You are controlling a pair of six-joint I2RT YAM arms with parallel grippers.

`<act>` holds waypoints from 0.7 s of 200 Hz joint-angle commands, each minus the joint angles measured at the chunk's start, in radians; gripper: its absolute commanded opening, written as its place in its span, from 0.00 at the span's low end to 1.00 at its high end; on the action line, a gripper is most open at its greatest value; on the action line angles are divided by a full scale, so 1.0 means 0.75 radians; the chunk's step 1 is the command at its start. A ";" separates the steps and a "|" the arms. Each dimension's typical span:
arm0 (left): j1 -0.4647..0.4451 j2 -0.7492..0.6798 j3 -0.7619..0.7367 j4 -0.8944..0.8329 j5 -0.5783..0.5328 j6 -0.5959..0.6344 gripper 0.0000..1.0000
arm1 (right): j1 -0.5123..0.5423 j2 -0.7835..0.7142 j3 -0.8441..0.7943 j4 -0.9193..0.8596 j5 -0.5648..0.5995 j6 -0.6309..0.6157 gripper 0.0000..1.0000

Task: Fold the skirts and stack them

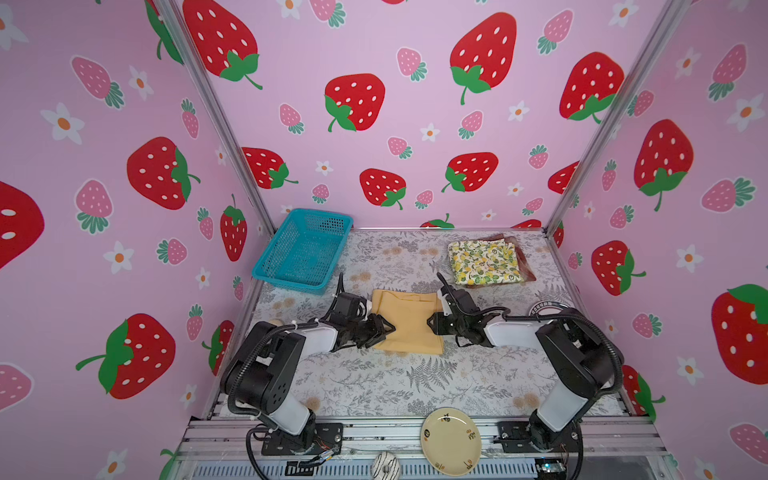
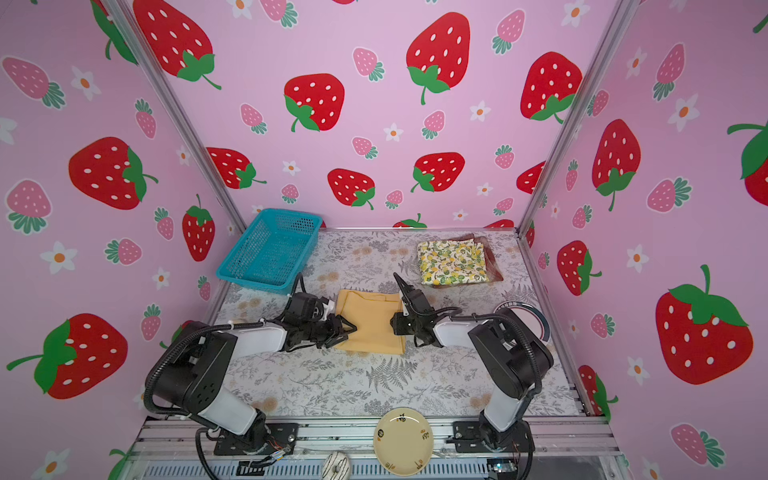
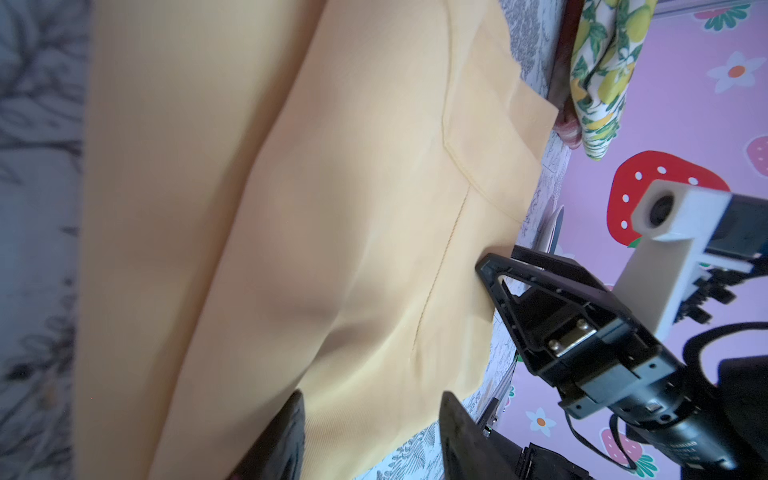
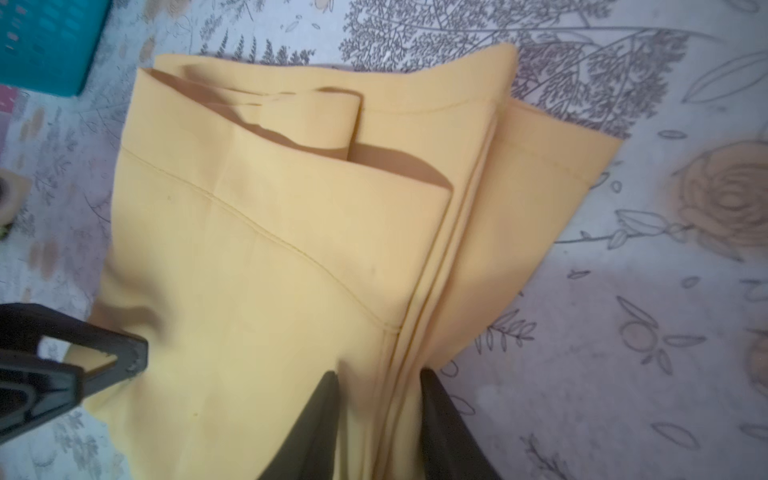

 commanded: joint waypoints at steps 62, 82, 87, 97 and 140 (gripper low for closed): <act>0.044 -0.078 0.044 -0.267 -0.097 0.053 0.54 | -0.018 0.101 0.274 -0.291 0.057 -0.114 0.00; 0.076 -0.167 0.086 -0.345 -0.116 0.070 0.54 | -0.024 0.105 0.428 -0.438 0.145 -0.203 0.00; 0.087 -0.187 0.096 -0.359 -0.120 0.074 0.54 | -0.027 0.108 0.467 -0.473 0.161 -0.226 0.00; 0.105 -0.222 0.111 -0.382 -0.126 0.080 0.54 | -0.035 0.124 0.550 -0.547 0.189 -0.273 0.00; 0.178 -0.255 0.160 -0.383 -0.105 0.072 0.54 | -0.111 0.200 0.879 -0.849 0.268 -0.457 0.00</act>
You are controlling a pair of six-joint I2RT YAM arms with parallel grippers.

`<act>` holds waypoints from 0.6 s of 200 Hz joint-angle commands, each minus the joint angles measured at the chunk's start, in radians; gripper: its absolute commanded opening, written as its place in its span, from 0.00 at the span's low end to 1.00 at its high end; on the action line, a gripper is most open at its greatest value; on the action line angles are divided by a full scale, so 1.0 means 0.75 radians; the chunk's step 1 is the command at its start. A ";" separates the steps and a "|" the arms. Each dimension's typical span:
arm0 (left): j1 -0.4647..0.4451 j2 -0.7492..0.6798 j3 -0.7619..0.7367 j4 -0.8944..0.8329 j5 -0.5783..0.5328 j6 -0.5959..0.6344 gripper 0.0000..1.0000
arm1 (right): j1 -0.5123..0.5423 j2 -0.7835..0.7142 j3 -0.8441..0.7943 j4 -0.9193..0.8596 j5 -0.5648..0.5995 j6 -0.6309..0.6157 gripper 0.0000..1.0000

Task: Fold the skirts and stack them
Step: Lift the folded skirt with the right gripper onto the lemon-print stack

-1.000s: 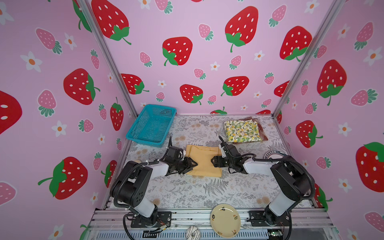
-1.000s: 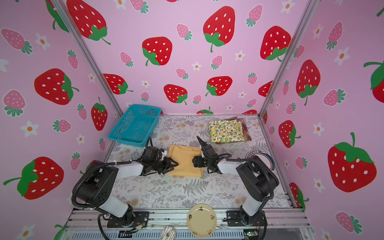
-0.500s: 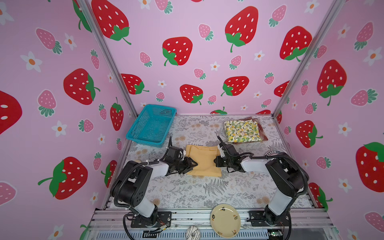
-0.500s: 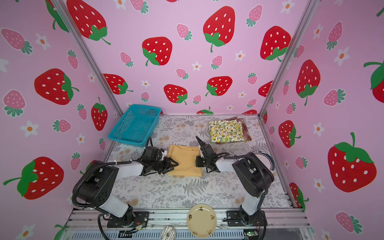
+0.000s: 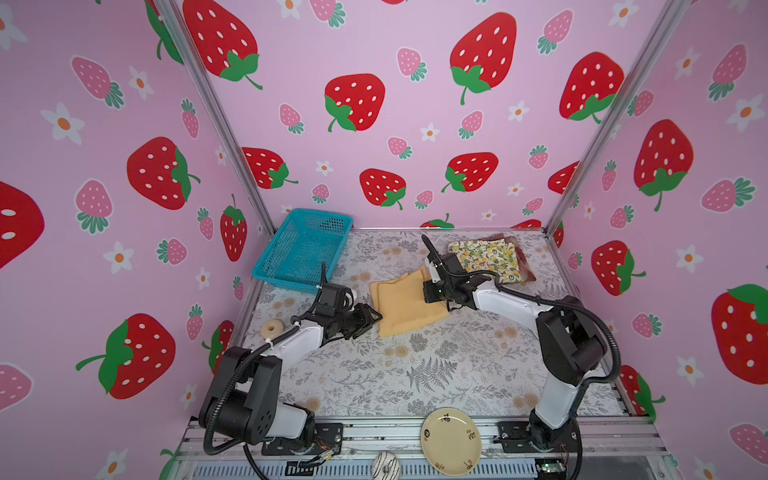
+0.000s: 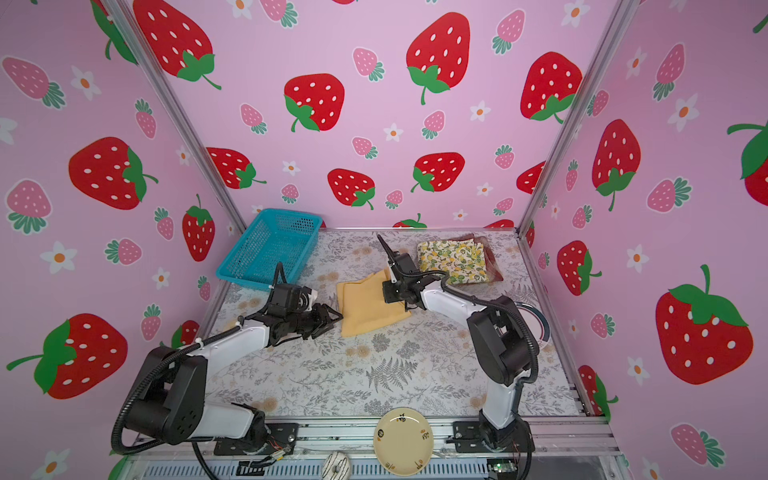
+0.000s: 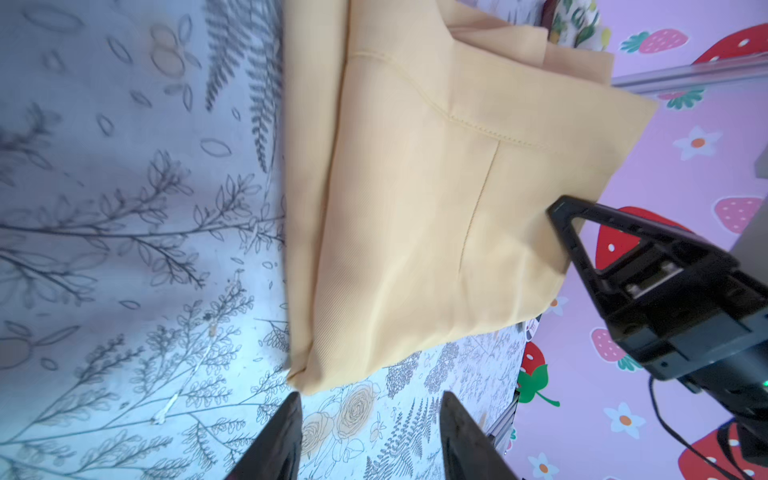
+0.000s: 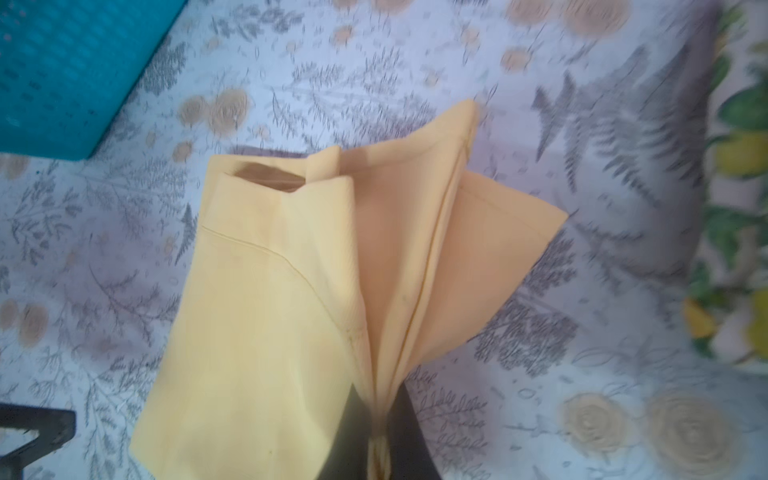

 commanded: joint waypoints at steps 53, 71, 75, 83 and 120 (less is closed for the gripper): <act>0.040 0.095 0.090 0.020 0.040 -0.015 0.54 | -0.194 0.156 0.597 -0.594 0.094 -0.303 0.00; 0.040 0.134 0.079 0.066 0.071 -0.038 0.54 | -0.235 0.220 0.786 -0.724 0.106 -0.354 0.00; 0.041 0.141 0.075 0.076 0.075 -0.042 0.54 | -0.241 0.238 0.831 -0.755 0.114 -0.366 0.00; 0.042 0.149 0.067 0.090 0.080 -0.049 0.54 | -0.255 0.274 0.921 -0.819 0.121 -0.390 0.00; 0.050 0.154 0.062 0.087 0.072 -0.041 0.54 | -0.308 0.397 1.301 -1.024 0.140 -0.459 0.00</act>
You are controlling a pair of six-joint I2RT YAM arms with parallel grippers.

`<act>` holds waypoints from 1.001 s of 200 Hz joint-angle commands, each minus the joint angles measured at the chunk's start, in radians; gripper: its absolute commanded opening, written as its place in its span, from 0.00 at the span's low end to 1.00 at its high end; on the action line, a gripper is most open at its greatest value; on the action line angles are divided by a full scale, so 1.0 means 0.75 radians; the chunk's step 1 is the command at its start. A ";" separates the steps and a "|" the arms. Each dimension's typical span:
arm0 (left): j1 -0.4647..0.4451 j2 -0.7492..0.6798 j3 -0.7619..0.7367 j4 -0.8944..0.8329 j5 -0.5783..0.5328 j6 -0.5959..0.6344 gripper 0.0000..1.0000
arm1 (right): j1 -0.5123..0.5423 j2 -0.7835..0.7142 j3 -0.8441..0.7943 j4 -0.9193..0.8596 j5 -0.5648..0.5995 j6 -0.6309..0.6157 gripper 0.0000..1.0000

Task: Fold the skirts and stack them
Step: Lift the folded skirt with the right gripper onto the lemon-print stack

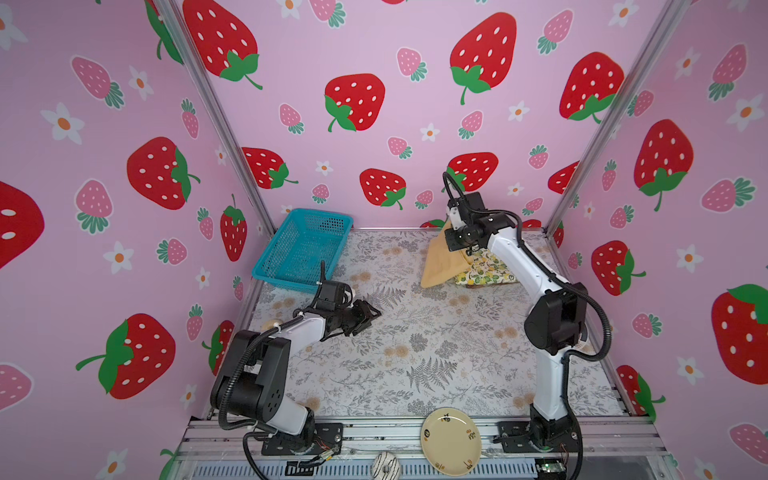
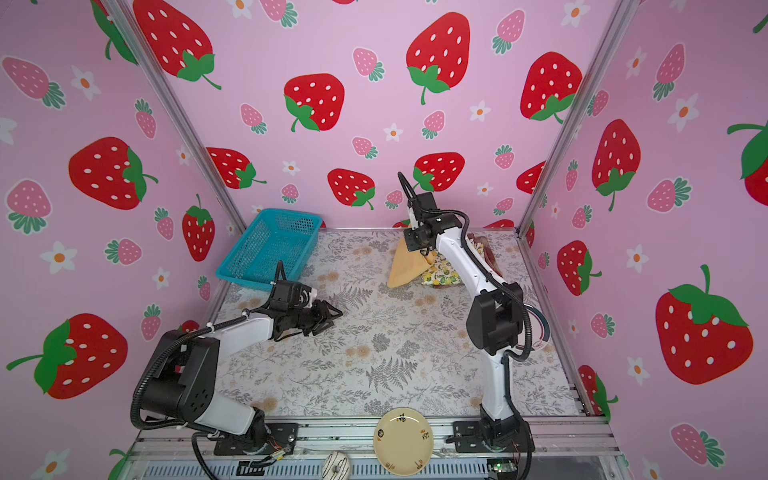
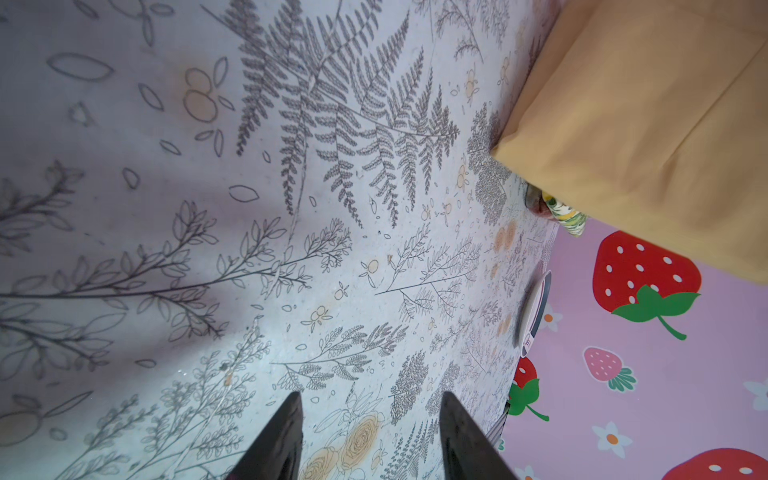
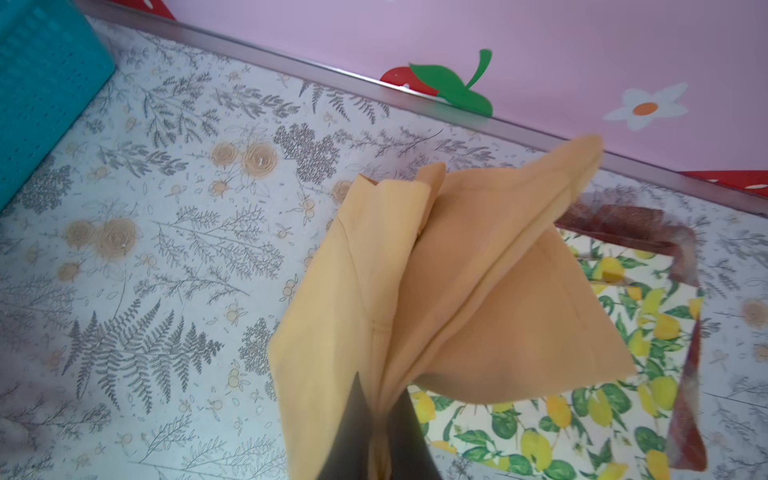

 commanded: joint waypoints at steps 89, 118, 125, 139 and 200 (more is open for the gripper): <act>0.029 -0.020 0.050 -0.026 0.013 0.019 0.54 | -0.293 -0.069 0.068 -0.179 -0.100 -0.085 0.00; 0.029 -0.012 0.050 -0.028 0.013 0.023 0.54 | -0.355 -0.086 -0.097 -0.090 -0.043 -0.065 0.00; 0.029 -0.009 0.050 -0.027 0.014 0.024 0.54 | -0.363 -0.077 -0.120 -0.080 -0.014 -0.063 0.00; 0.029 -0.005 0.052 -0.031 0.013 0.027 0.54 | -0.385 -0.056 -0.158 -0.064 0.038 -0.053 0.00; 0.031 0.021 0.071 -0.048 0.016 0.040 0.54 | -0.458 0.055 -0.288 0.079 0.192 0.007 0.00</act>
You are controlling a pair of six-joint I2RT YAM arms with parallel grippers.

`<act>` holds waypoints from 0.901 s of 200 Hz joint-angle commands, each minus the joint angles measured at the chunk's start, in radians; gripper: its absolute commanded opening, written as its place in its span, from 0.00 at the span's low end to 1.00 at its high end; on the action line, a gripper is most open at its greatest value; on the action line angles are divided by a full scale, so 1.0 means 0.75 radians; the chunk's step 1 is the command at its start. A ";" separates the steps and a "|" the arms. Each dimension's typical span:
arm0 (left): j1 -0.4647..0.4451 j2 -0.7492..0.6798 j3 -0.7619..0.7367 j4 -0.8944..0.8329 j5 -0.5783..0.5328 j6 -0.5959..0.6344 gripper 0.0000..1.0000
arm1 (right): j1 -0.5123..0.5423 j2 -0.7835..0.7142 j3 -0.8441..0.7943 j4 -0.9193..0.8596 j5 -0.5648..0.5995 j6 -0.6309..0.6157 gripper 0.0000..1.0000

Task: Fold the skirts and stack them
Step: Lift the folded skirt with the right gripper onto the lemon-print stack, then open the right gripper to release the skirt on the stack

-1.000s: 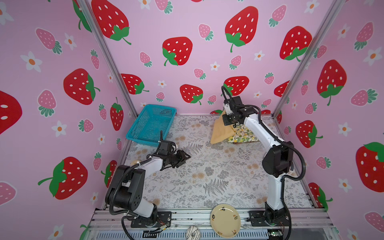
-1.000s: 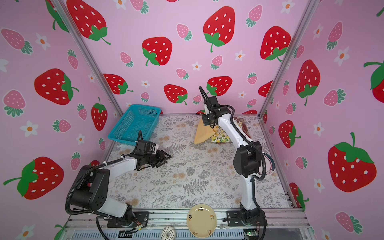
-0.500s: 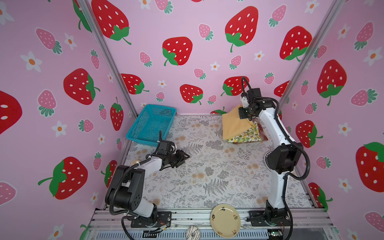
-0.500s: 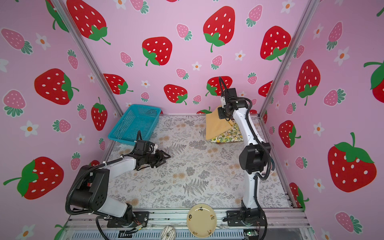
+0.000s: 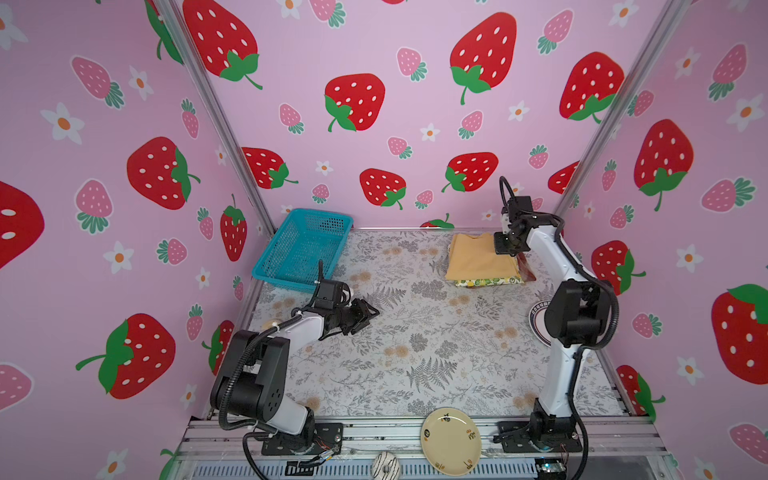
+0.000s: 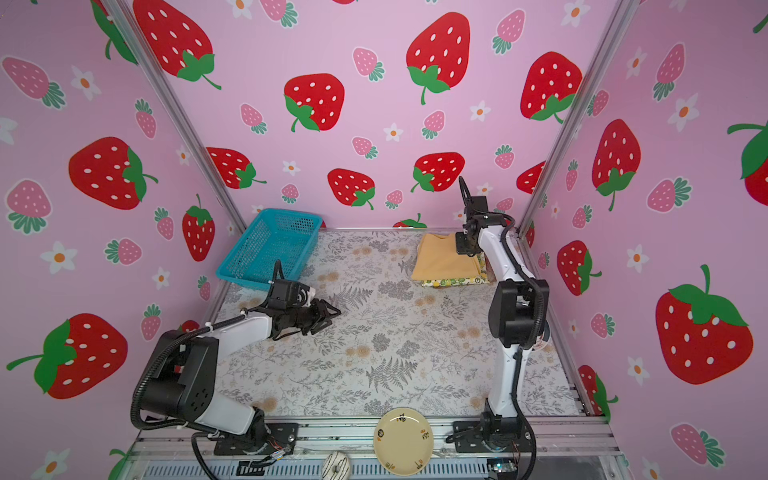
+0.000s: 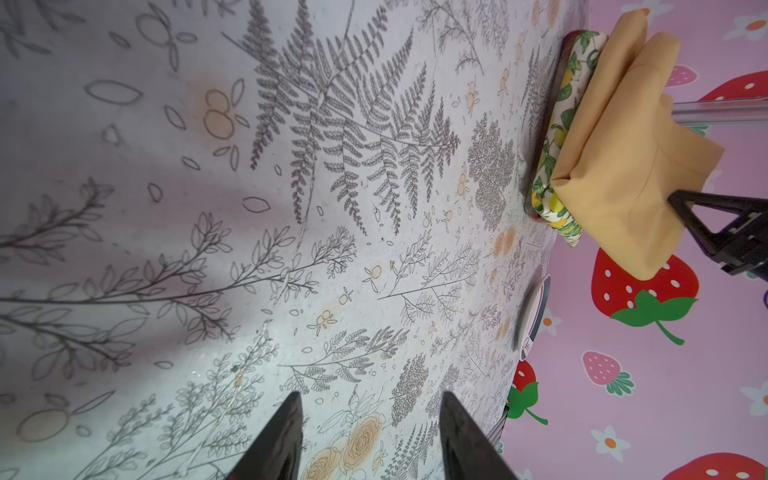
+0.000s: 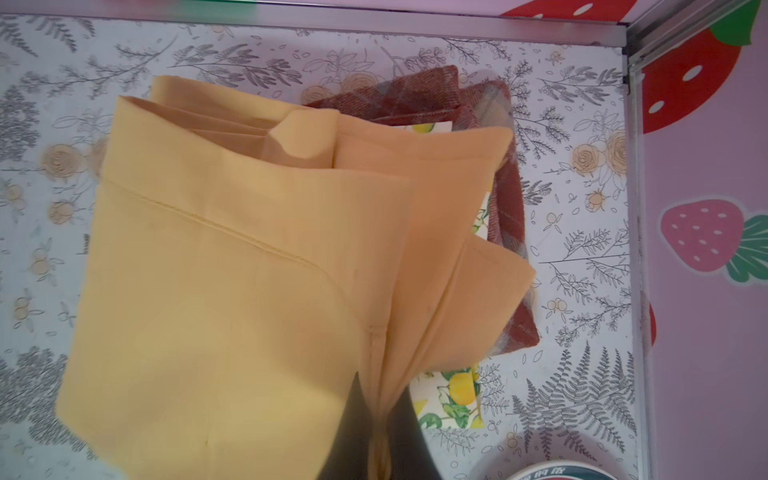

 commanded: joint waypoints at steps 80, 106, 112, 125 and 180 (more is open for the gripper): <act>0.014 0.011 0.123 -0.124 0.006 0.063 0.54 | -0.054 0.011 -0.339 0.316 0.176 0.076 0.50; 0.014 -0.016 0.186 -0.231 -0.048 0.105 0.54 | -0.055 -0.155 -0.430 0.396 0.105 0.105 0.72; 0.014 -0.030 0.192 -0.240 -0.068 0.108 0.56 | -0.055 -0.196 -0.446 0.409 0.090 0.110 0.73; 0.014 -0.072 0.185 -0.222 -0.094 0.108 0.91 | -0.054 -0.275 -0.474 0.432 0.060 0.117 1.00; 0.009 -0.239 0.278 -0.437 -0.495 0.244 0.99 | -0.034 -0.558 -0.702 0.556 -0.147 0.156 1.00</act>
